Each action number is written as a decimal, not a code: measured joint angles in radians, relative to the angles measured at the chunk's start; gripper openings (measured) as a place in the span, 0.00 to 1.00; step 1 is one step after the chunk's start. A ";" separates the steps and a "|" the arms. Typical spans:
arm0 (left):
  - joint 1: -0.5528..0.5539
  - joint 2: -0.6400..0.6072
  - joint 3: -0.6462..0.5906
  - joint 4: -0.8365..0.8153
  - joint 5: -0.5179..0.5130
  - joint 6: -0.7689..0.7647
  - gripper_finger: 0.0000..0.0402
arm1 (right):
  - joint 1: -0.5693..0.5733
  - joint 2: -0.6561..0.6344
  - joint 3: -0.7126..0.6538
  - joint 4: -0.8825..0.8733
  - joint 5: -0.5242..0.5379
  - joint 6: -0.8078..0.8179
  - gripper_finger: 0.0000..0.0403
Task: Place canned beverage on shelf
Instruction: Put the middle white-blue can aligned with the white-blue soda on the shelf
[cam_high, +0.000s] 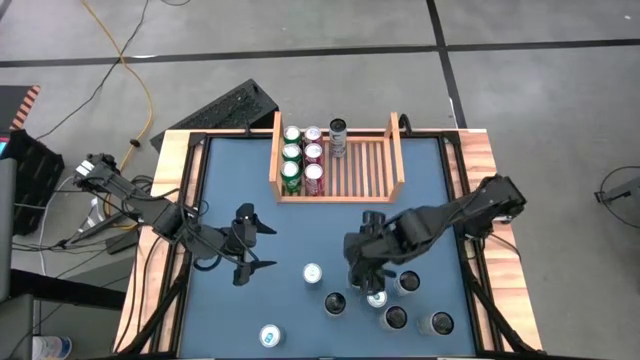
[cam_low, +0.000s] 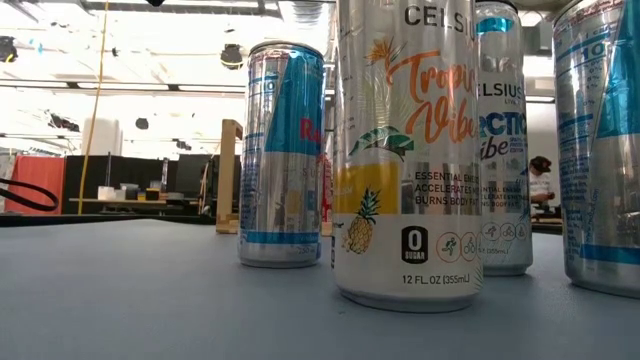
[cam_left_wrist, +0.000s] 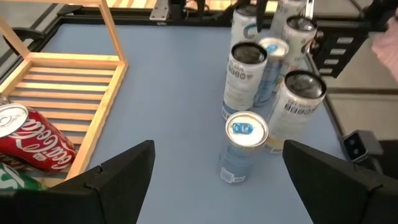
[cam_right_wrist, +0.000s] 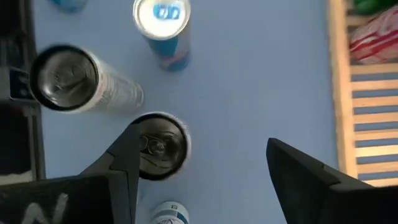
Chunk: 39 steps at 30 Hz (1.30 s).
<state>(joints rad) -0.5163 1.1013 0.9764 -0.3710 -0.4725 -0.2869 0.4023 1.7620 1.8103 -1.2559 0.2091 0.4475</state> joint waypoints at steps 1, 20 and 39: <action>0.000 0.008 0.000 0.002 0.001 0.005 0.85 | 0.004 0.018 0.000 -0.001 -0.001 0.001 0.64; 0.000 0.046 0.000 0.035 0.048 0.014 0.85 | 0.055 0.050 0.001 0.002 -0.080 0.174 0.71; 0.000 0.046 0.000 0.048 0.048 0.013 0.85 | 0.049 0.109 0.001 -0.014 -0.024 0.119 0.76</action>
<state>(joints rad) -0.5167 1.1477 0.9760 -0.3225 -0.4248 -0.2741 0.4509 1.8709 1.8111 -1.2696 0.1854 0.5667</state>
